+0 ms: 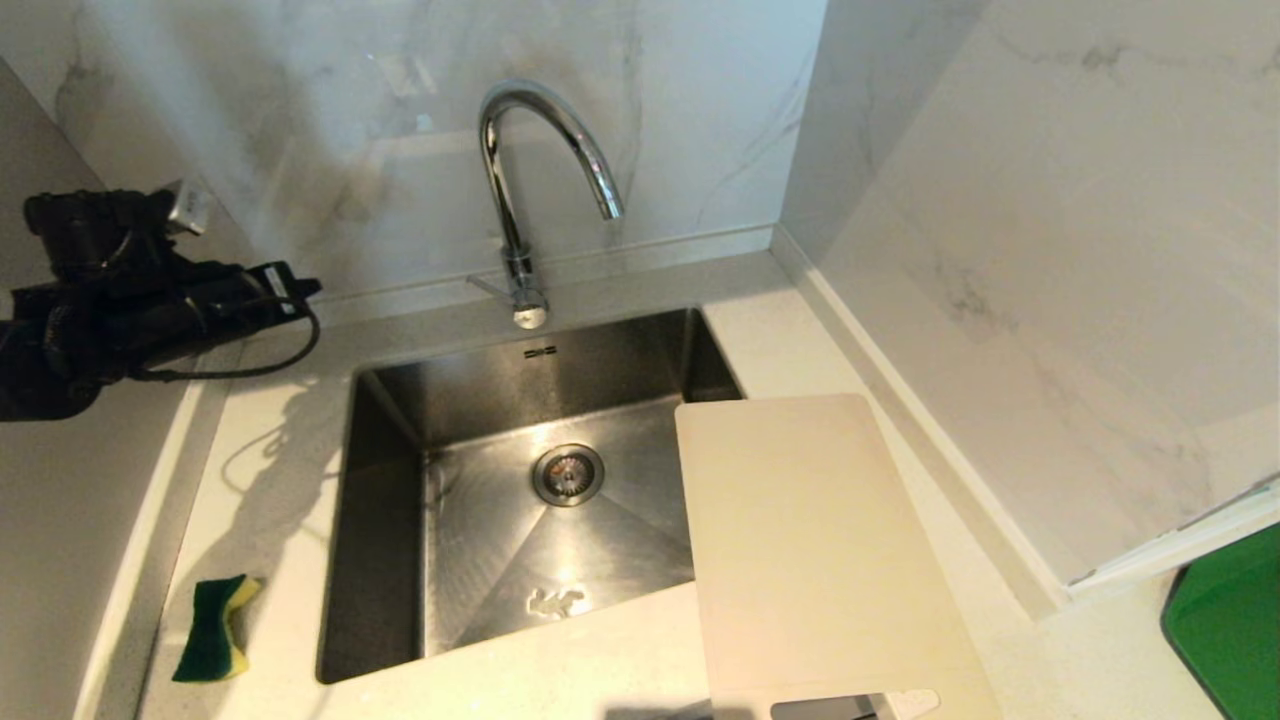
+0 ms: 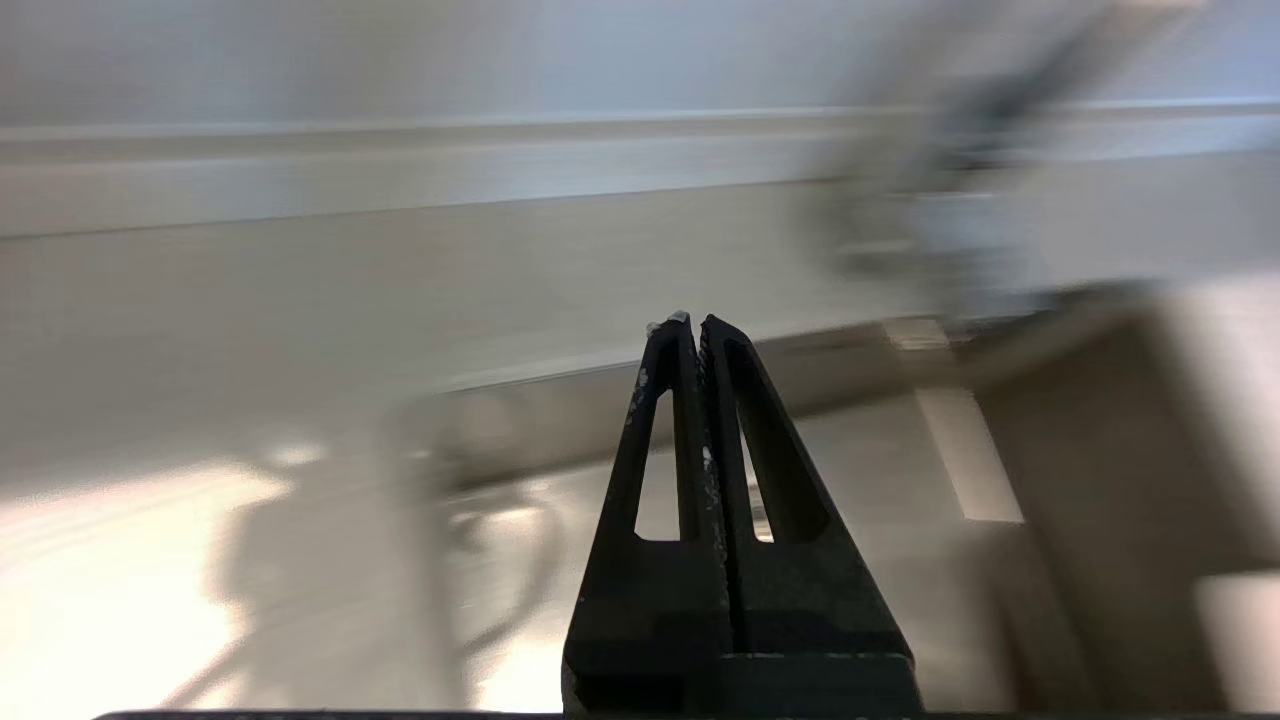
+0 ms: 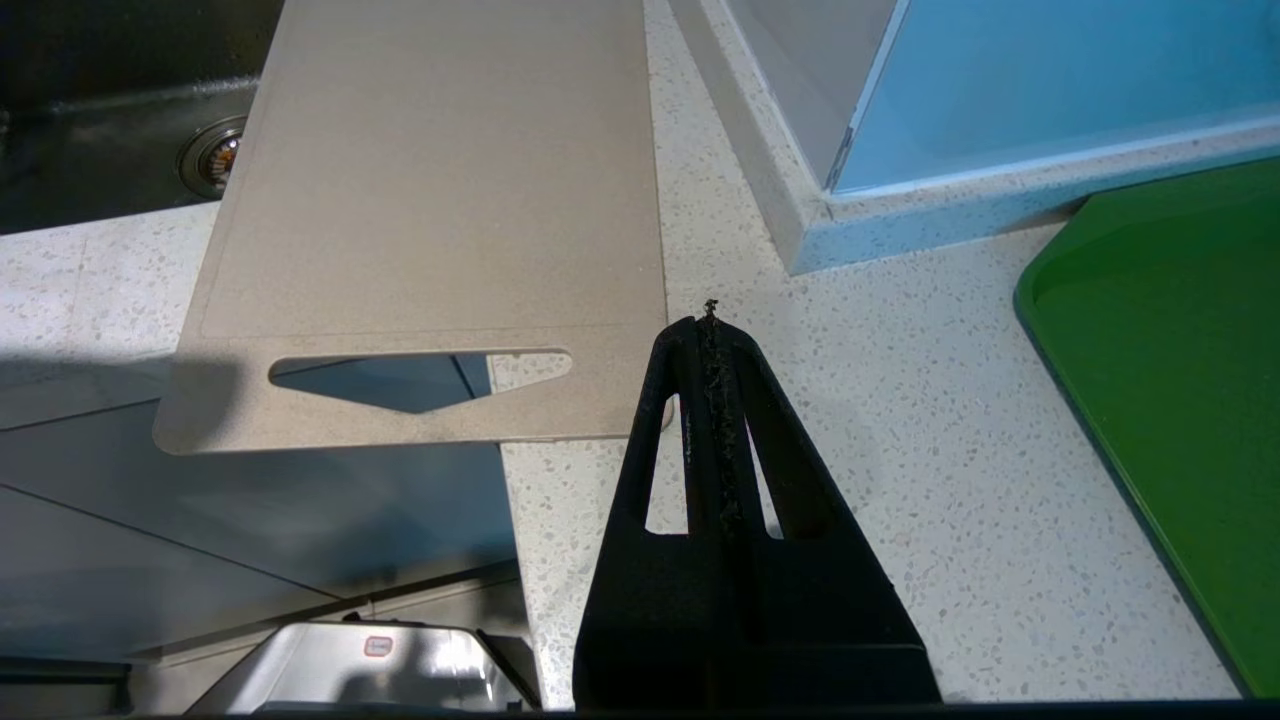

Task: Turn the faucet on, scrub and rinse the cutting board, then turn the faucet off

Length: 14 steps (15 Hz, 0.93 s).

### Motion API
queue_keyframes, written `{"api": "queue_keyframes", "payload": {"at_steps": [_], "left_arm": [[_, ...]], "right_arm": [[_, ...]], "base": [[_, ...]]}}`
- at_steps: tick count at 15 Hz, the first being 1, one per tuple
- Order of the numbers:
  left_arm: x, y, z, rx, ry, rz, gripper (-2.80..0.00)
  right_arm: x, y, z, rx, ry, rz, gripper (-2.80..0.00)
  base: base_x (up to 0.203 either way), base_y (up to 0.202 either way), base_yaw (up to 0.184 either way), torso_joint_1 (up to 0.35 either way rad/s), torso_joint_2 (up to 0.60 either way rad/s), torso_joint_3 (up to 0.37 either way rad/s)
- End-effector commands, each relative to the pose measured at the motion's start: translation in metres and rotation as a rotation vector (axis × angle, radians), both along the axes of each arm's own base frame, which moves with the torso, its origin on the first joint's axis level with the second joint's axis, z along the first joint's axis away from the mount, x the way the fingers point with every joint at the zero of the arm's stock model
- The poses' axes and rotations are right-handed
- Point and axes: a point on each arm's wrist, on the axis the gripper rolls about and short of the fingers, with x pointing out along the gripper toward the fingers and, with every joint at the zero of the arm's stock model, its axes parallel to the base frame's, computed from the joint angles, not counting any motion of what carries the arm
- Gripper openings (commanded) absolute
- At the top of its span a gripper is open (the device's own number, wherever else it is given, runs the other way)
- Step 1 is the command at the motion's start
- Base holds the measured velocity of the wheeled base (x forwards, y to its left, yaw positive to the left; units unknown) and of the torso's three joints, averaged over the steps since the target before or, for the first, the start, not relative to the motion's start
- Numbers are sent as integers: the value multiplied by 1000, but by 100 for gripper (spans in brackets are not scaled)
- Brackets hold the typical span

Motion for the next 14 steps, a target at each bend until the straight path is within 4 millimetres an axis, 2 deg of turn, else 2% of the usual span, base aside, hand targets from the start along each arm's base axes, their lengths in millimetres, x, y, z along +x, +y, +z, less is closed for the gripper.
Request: {"api": "queue_keyframes", "payload": {"at_steps": [1,3,8,11,14], "left_arm": [[-30,36,4,37,-11,105,-280],[-49,60,0,64,-12,179,-280],[-91,100,-14,67,39,292,-280],[-119,105,-19,58,50,309,-280],[-157,91,-25,59,37,294,-280]], "right_arm": [[0,0,0,0,1,0,-280],[0,0,0,1,1,0,-280],[0,0,0,3,1,0,-280],[0,0,0,7,1,-4,-280],[0,0,0,15,1,-7,-280]], "base": [[0,0,0,0,0,0],[0,0,0,0,0,0],[0,0,0,0,0,0],[0,0,0,0,0,0],[0,0,0,0,0,0]]}}
